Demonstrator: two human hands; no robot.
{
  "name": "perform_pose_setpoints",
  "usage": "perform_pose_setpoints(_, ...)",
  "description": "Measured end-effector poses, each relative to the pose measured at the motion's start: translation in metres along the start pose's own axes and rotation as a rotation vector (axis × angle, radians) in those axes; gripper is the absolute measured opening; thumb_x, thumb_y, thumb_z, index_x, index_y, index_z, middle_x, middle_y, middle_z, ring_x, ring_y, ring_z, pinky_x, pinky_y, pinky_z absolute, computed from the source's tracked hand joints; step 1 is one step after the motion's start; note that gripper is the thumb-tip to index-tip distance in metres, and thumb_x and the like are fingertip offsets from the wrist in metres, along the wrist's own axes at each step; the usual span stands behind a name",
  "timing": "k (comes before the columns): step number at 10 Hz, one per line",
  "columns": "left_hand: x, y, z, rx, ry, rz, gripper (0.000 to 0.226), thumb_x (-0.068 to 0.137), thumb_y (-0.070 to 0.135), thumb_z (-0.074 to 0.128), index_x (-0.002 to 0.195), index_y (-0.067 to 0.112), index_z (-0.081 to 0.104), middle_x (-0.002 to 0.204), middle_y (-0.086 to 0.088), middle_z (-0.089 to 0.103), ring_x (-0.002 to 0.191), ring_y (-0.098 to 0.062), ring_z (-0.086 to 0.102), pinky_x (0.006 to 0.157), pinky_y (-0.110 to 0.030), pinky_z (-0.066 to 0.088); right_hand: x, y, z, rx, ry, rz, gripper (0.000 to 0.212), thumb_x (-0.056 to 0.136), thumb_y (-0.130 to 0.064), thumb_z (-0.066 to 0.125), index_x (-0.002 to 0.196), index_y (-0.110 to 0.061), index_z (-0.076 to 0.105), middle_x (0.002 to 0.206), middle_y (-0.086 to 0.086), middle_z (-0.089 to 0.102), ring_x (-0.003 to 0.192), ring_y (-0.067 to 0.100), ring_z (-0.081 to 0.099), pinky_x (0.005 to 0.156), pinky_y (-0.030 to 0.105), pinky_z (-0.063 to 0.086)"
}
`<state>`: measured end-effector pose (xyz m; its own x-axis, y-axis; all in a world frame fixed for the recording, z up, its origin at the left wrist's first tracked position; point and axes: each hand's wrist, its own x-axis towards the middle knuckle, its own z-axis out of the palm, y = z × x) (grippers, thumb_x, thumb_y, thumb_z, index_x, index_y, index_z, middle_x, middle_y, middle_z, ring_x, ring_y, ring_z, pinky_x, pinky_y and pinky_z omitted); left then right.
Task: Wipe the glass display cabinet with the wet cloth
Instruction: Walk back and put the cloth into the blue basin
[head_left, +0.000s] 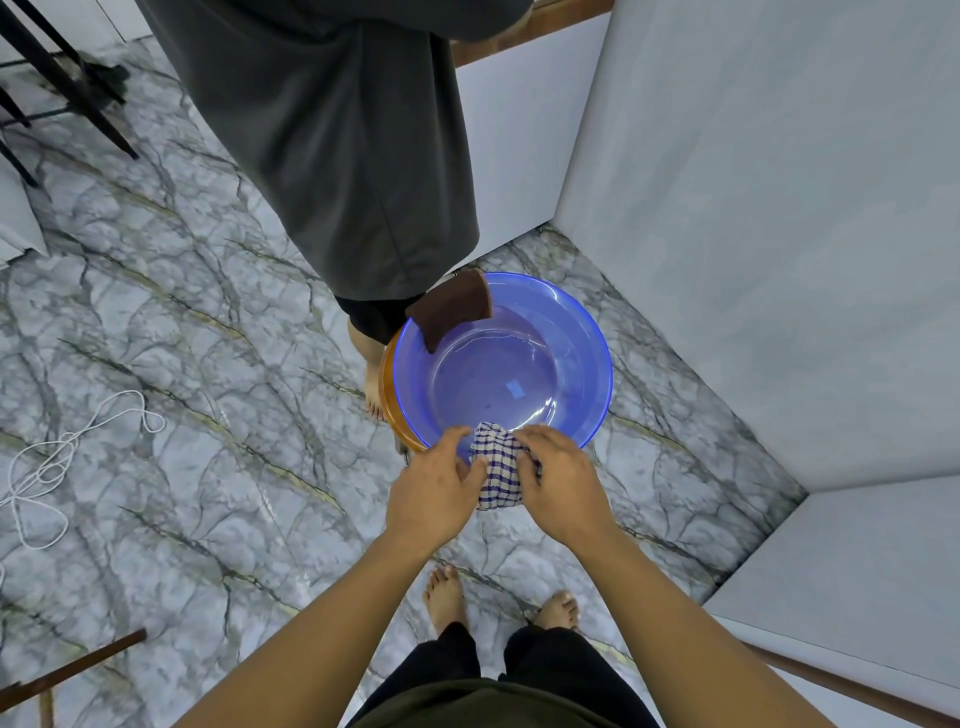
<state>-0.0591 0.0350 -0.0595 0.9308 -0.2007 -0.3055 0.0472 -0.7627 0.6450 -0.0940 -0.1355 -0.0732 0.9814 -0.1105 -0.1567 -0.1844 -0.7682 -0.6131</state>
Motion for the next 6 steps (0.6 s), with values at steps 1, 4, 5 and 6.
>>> perform_pose_setpoints(1,0.0,-0.002,0.001,0.002,0.009,-0.002,0.044,0.099,0.042,0.056,0.14,0.025,0.049,0.079,0.013,0.062,0.082,-0.016,0.064,0.069,-0.036,0.053,0.001,0.0,0.0,0.008,0.002,0.004,0.035,0.104,-0.017,0.053,0.135,-0.008,0.064,0.137,0.008,0.064,0.128,0.023,0.058,0.108,0.03,0.045)
perform_pose_setpoints(4,-0.001,0.002,-0.001,0.02,0.057,0.0,0.04,0.099,0.044,0.054,0.134,0.024,0.052,0.097,0.003,0.065,0.095,-0.021,0.063,0.073,-0.036,0.052,0.002,0.001,0.0,0.014,0.003,-0.013,0.035,0.103,-0.016,0.054,0.136,-0.008,0.063,0.136,0.007,0.065,0.128,0.022,0.058,0.108,0.031,0.046)
perform_pose_setpoints(5,-0.002,0.008,-0.006,0.024,0.163,0.077,0.023,0.098,0.04,0.057,0.114,0.024,0.059,0.086,0.011,0.05,0.087,-0.013,0.052,0.065,-0.024,0.038,0.005,0.004,-0.004,0.021,-0.002,-0.006,0.035,0.103,-0.018,0.054,0.135,-0.011,0.063,0.136,0.004,0.064,0.127,0.02,0.057,0.108,0.031,0.047)
perform_pose_setpoints(6,-0.018,0.005,-0.007,0.01,0.165,0.184,0.016,0.093,0.044,0.058,0.086,0.029,0.057,0.065,0.017,0.042,0.065,-0.002,0.046,0.055,-0.017,0.03,-0.01,0.002,-0.012,0.054,0.102,0.008,0.033,0.1,-0.019,0.056,0.131,-0.014,0.067,0.133,0.002,0.066,0.125,0.016,0.057,0.107,0.021,0.041)
